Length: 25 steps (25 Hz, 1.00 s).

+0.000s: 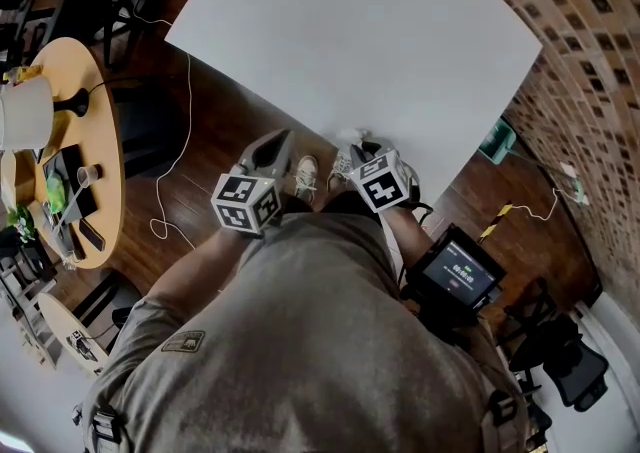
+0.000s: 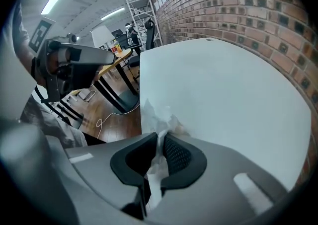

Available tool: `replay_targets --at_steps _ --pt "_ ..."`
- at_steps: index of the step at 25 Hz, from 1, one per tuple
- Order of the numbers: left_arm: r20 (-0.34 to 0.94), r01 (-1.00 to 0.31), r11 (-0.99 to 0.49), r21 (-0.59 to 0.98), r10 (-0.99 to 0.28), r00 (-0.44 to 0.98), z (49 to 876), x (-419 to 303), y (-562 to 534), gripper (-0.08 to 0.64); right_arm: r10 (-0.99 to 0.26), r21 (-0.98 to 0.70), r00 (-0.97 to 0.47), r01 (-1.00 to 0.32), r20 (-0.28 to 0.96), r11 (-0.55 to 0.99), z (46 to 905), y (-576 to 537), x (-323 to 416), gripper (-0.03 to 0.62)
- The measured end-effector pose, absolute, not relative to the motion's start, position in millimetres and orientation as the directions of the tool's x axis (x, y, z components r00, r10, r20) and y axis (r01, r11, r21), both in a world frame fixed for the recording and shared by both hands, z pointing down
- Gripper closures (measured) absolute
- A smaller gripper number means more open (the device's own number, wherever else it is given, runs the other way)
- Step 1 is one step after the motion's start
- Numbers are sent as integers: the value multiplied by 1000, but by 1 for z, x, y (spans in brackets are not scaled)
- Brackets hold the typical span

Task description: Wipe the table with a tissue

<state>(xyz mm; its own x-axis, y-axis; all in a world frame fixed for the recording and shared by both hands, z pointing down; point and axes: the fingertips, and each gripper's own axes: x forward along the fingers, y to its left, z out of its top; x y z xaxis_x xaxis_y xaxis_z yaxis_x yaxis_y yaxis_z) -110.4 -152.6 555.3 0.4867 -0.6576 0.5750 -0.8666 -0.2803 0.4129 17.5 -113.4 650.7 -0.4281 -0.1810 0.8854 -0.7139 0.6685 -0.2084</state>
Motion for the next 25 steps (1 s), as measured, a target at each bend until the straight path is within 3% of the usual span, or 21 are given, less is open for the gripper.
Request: replay_targets --at_steps 25 --pt "488 -756 -501 421 -577 654 529 -78 -145 558 -403 -133 -256 -942 878 309 625 -73 95 545"
